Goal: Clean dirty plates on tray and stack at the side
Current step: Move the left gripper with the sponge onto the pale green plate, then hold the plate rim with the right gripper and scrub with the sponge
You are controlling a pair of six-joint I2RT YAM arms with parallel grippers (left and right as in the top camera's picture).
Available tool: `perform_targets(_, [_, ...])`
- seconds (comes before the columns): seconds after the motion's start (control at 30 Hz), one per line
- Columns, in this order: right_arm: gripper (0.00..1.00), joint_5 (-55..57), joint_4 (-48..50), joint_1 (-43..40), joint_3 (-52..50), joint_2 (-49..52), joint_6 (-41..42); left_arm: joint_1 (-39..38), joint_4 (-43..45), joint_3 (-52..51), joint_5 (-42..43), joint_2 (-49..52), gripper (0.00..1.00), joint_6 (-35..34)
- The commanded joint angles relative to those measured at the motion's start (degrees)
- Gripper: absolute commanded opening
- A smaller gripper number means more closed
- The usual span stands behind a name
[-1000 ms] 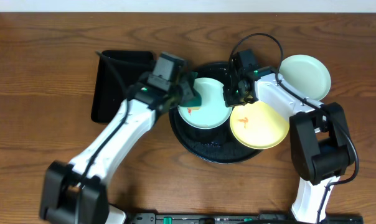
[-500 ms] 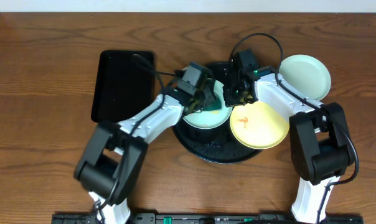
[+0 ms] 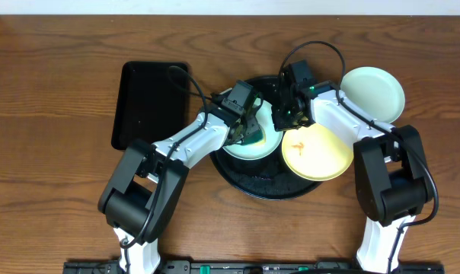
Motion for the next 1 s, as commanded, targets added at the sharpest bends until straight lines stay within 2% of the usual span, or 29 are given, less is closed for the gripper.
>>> perform_targets(0.0, [0.01,4.39,-0.92,-0.33,-0.15,-0.15,0.15,2.89,-4.48,-2.49,-9.6,1.29,0.08,5.03])
perform_targets(0.2, [0.01,4.39,-1.01,-0.33,-0.2,-0.15,0.15,3.89,-7.58,-2.49,-17.49,-3.45,0.08,5.73])
perform_targets(0.27, [0.01,4.39,-0.98,-0.33,-0.2,-0.15,0.15,3.91,-7.87,-2.47,-19.63,-5.79,0.08,8.11])
perform_targets(0.5, [0.01,4.39,-0.98,-0.33,-0.2,-0.15,0.15,3.89,-6.03,-2.45,-20.52,-13.4,0.08,10.47])
perform_targets(0.67, [0.01,4.37,-0.98,-0.33,-0.2,-0.15,0.15,3.82,-1.79,-2.45,-12.48,-15.82,0.08,9.79])
perform_targets(0.77, [0.01,4.39,-0.96,-0.33,-0.2,-0.15,0.15,3.76,0.68,-2.45,-5.22,-15.1,0.07,5.38])
perform_targets(0.87, [0.01,4.37,-0.94,-0.33,-0.2,-0.15,0.15,3.52,2.27,-2.45,-1.88,-13.35,0.08,2.08])
perform_targets(0.97, [0.01,4.37,-0.94,-0.33,-0.2,-0.15,0.15,3.1,3.74,-2.45,-0.35,-10.51,0.08,1.7])
